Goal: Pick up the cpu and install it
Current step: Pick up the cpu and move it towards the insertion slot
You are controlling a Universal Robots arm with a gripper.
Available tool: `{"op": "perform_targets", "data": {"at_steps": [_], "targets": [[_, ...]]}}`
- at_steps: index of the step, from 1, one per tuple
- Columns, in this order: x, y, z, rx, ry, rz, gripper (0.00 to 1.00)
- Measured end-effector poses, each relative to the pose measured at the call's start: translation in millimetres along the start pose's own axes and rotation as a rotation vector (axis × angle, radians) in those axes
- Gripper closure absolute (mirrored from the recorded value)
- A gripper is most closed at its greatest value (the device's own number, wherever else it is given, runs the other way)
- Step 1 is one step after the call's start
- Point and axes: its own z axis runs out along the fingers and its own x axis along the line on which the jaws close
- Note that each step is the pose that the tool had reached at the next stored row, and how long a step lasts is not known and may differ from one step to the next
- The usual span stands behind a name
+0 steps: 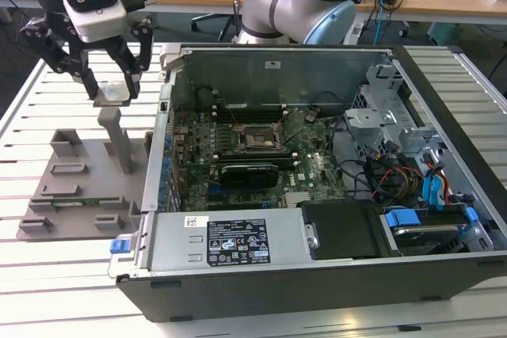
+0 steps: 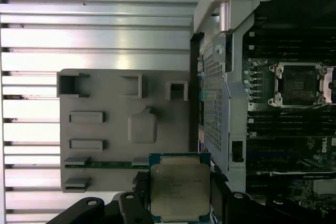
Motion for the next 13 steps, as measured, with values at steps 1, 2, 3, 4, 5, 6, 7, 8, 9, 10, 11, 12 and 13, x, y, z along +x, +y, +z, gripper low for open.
{"op": "perform_targets", "data": {"at_steps": [1,2,3,4,5,6,7,8,9,10,11,12,13], "targets": [[-1.9,0.0,0.1,-0.0001,-0.0001,0.0,0.45],[-5.3,-0.1,0.2,0.0,0.0,0.0,0.45],[-9.5,-0.1,0.3,-0.0001,0.0,0.0,0.45],[-12.2,-0.1,0.4,-0.0001,-0.0001,0.0,0.45],[-13.9,-0.1,0.4,0.0,0.0,0.0,0.45],[-16.5,-0.1,0.5,-0.0001,0.0,0.0,0.45],[-18.2,-0.2,0.6,-0.0001,0.0,0.0,0.45],[-21.6,-0.2,0.6,0.0,0.0,0.0,0.45],[-23.1,-0.2,0.7,0.0,0.0,0.0,0.45],[-24.6,-0.2,0.8,-0.0001,-0.0001,0.0,0.45],[-26.1,-0.2,0.8,-0.0002,-0.0001,0.0,0.45],[-27.8,-0.2,0.8,-0.0001,0.0,0.0,0.45],[-32.2,-0.3,1.0,-0.0001,-0.0001,0.0,0.45]]}}
